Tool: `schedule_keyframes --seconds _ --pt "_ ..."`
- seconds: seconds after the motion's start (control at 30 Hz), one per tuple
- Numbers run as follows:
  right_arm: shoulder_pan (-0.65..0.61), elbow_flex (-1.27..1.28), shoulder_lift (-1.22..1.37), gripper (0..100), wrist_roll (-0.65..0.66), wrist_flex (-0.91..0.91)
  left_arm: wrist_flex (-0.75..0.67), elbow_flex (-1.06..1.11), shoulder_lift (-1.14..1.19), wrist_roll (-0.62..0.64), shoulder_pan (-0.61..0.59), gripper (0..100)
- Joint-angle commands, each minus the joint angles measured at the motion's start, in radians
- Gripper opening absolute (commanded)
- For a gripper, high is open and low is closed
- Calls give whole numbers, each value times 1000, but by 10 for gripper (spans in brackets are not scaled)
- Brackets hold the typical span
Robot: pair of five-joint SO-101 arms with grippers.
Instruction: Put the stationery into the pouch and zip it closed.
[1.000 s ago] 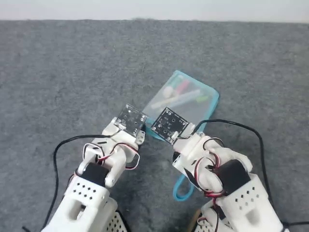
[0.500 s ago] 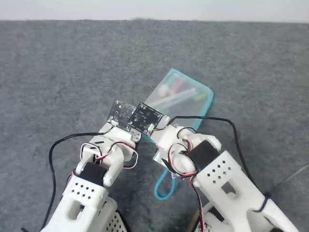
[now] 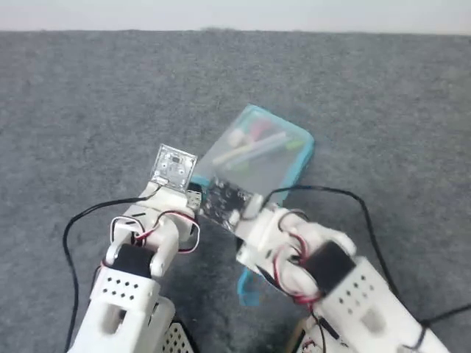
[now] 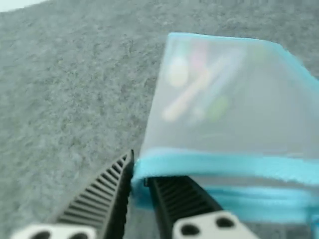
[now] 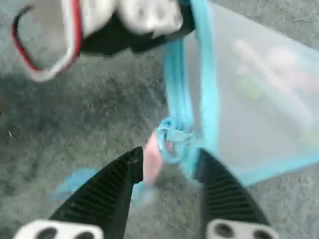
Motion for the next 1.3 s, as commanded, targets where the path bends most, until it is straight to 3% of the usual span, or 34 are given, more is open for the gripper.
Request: schedule_keyframes --seconds 0.0,0.1,0.2,0.27,0.5,0.7,0.83,1.07,1.27 --pt "2 54 -93 289 51 22 28 -85 5 18 -35 11" --pt "18 94 -104 322 55 4 28 -85 5 18 -34 11" --pt "124 104 -104 325 64 -53 38 -87 5 18 -34 11" --pt "180 114 -104 325 140 -94 54 -99 5 18 -34 11" --pt "170 310 -104 323 339 -340 64 -107 5 18 -34 11" --pt "171 370 -104 320 361 -567 64 -105 5 18 -28 11" --pt "171 371 -104 222 368 -679 64 -104 5 18 -26 11" --pt "170 367 -104 1 422 -704 64 -102 5 18 -26 11" --pt "183 331 -85 7 310 -702 68 -111 -17 18 -35 41"
